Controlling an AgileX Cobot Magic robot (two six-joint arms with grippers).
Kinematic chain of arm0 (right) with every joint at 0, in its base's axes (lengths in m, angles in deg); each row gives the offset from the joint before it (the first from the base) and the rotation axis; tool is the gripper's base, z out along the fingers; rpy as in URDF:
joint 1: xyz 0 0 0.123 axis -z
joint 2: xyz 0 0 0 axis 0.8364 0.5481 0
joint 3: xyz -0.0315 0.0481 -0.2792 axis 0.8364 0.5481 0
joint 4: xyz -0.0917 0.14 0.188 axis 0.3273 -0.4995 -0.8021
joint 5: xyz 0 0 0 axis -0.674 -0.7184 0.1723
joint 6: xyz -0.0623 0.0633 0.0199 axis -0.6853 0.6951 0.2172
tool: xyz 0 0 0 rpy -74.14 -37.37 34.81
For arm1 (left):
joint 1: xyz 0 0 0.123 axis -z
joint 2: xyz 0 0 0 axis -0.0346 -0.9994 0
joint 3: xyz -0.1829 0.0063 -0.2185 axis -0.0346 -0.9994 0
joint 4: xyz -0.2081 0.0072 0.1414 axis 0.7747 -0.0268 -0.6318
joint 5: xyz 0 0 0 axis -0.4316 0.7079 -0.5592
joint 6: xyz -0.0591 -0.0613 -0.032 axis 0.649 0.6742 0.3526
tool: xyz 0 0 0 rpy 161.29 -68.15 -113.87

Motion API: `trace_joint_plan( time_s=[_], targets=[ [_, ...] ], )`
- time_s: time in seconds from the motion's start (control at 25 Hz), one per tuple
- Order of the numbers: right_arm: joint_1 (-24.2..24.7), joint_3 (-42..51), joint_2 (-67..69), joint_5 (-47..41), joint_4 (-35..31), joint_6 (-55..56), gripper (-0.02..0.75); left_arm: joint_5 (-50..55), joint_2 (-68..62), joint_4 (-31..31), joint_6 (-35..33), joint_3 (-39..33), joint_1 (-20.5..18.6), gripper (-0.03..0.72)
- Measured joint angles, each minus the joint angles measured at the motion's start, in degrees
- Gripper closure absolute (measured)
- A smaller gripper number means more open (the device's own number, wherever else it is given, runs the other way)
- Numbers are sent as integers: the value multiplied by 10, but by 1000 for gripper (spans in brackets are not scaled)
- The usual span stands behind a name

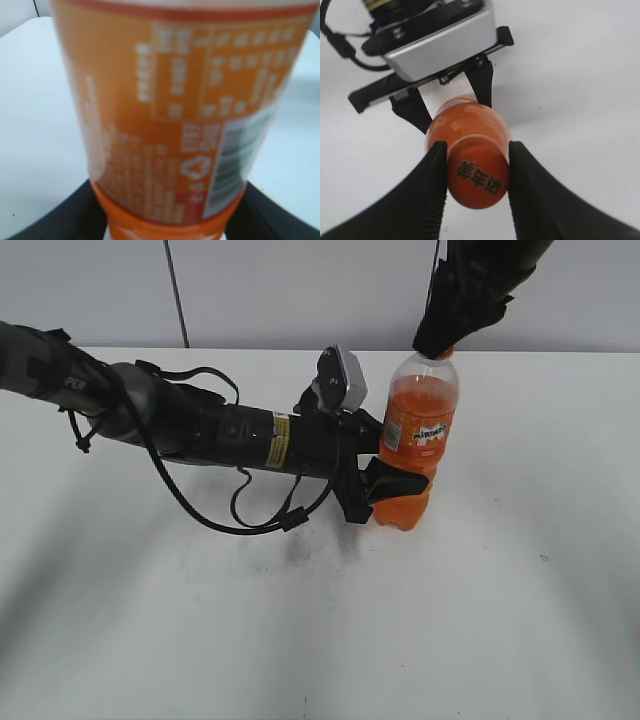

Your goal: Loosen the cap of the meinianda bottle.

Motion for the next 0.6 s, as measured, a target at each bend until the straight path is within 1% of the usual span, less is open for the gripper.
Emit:
trace_joint_plan(
  time_s=[0.12, 0.24, 0.36, 0.44, 0.6],
  targets=[
    [-1, 0, 0, -6, 3, -163, 461, 0, 0, -2, -1, 1, 0, 290],
    [-1, -1, 0, -8, 3, -235, 461, 1, 1, -6, -1, 1, 0, 290],
    [-1, -1, 0, -9, 3, -252, 461, 1, 1, -6, -1, 1, 1, 290],
    [-1, -2, 0, -10, 3, -252, 445, 2, 2, -7, -1, 1, 1, 290],
    [-1, -11, -3, -10, -8, -228, 344, 0, 2, -11, 2, 1, 1, 290]
  ],
)
